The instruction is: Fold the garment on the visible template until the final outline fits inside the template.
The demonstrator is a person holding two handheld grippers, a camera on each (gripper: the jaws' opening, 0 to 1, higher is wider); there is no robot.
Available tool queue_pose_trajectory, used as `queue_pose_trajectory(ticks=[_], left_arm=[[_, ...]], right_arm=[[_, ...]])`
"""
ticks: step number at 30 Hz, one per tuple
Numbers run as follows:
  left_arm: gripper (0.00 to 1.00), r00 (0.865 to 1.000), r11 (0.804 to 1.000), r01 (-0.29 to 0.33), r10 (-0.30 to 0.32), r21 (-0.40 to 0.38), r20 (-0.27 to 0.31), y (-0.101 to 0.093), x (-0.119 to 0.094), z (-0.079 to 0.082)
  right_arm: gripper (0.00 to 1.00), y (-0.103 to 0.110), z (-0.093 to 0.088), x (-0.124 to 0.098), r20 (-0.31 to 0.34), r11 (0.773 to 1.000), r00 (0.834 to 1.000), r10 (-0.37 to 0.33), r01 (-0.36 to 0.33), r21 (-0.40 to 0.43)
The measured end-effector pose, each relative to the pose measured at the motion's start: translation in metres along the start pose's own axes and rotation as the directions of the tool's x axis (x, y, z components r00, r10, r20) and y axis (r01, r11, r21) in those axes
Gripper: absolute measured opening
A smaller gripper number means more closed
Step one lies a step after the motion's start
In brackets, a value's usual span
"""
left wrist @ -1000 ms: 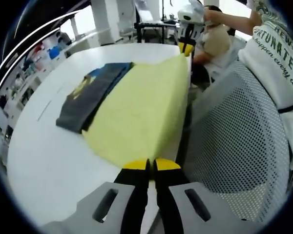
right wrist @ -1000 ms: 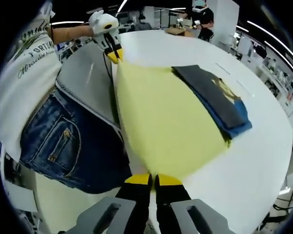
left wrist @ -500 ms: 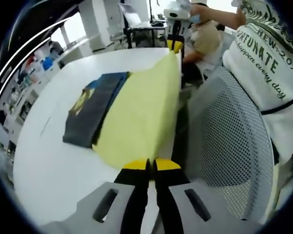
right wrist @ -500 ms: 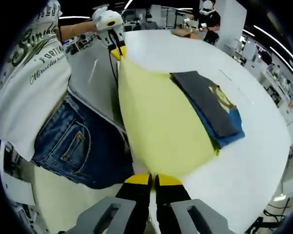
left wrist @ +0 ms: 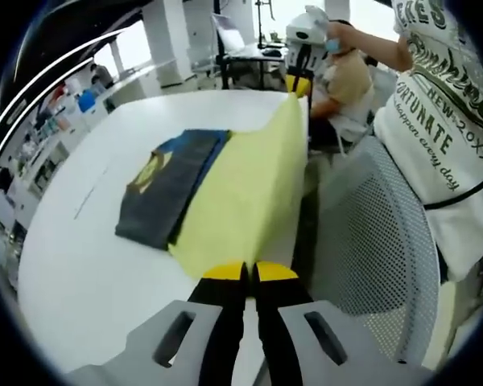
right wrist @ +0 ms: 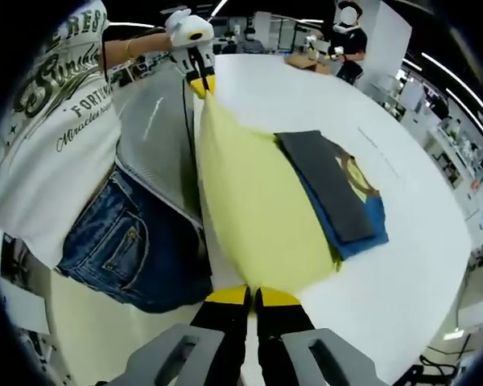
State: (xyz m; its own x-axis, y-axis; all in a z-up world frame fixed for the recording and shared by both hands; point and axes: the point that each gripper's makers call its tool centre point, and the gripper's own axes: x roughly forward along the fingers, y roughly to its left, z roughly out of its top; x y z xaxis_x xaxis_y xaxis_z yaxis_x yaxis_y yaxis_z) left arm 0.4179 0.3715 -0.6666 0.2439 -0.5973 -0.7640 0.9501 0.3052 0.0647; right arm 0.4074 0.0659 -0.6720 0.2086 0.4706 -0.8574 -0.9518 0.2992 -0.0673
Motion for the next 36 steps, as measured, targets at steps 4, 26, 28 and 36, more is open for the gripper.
queue_pose_trajectory(ticks=[4, 26, 28, 36], left_arm=[[0.01, 1.0, 1.0, -0.028, 0.028, -0.005, 0.01, 0.007, -0.001, 0.009], [0.01, 0.957, 0.963, -0.269, 0.271, -0.031, 0.105, 0.098, -0.009, 0.053], [0.01, 0.955, 0.962, -0.273, 0.274, -0.028, 0.11, 0.104, -0.01, 0.056], [0.01, 0.932, 0.944, -0.325, 0.33, -0.059, 0.149, 0.13, -0.012, 0.073]], right_arm=[[0.0, -0.018, 0.003, 0.001, 0.006, 0.998, 0.998, -0.062, 0.062, -0.026], [0.0, -0.114, 0.043, -0.01, 0.112, 0.909, 0.909, -0.401, 0.411, -0.077], [0.0, -0.12, 0.046, -0.011, 0.114, 0.901, 0.902, -0.417, 0.427, -0.076], [0.0, -0.148, 0.056, -0.014, 0.105, 0.86, 0.863, -0.495, 0.504, -0.085]])
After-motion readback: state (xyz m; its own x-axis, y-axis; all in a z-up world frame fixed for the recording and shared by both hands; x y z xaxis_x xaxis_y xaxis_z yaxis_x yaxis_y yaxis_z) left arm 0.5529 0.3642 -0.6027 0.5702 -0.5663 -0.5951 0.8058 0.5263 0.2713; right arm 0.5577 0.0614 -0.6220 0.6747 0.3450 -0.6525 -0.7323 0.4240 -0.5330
